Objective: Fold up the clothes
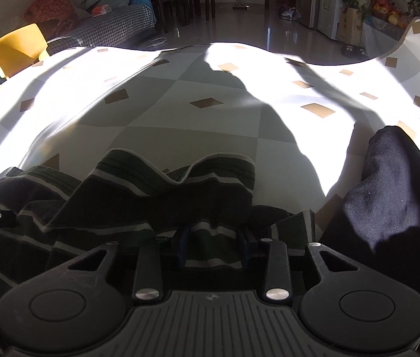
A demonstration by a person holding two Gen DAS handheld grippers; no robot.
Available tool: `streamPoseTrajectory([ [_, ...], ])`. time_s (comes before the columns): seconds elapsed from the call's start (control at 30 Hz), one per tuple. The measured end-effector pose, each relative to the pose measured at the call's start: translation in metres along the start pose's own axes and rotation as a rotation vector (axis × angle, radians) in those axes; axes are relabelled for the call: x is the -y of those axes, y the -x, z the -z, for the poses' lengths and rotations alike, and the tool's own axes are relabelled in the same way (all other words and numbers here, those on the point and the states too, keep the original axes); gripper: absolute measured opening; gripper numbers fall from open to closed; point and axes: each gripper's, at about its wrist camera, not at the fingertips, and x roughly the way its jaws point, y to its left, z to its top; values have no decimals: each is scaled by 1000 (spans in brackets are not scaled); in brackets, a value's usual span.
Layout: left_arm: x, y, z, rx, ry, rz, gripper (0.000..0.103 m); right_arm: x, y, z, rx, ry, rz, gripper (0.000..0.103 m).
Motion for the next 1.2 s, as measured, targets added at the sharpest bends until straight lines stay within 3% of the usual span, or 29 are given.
streamPoseTrajectory([
  [0.07, -4, -2, 0, -13, 30, 16, 103, -2, 1, 1, 0, 18, 8, 16],
  [0.17, -5, -3, 0, -15, 31, 18, 103, -4, 4, 1, 5, 25, 15, 10],
  [0.43, -8, -2, -2, -22, 50, 23, 103, 10, 41, -5, 87, -33, 111, 8],
  [0.63, -5, 0, 1, -11, 12, 20, 103, 23, 45, 5, 51, -30, 144, 7],
  [0.83, -1, 12, 5, 26, -58, -11, 103, 49, 56, 10, 56, -152, 123, 25],
  [1.2, 3, 34, 20, 38, -129, -1, 103, 40, 82, 37, -7, -125, 44, 33],
])
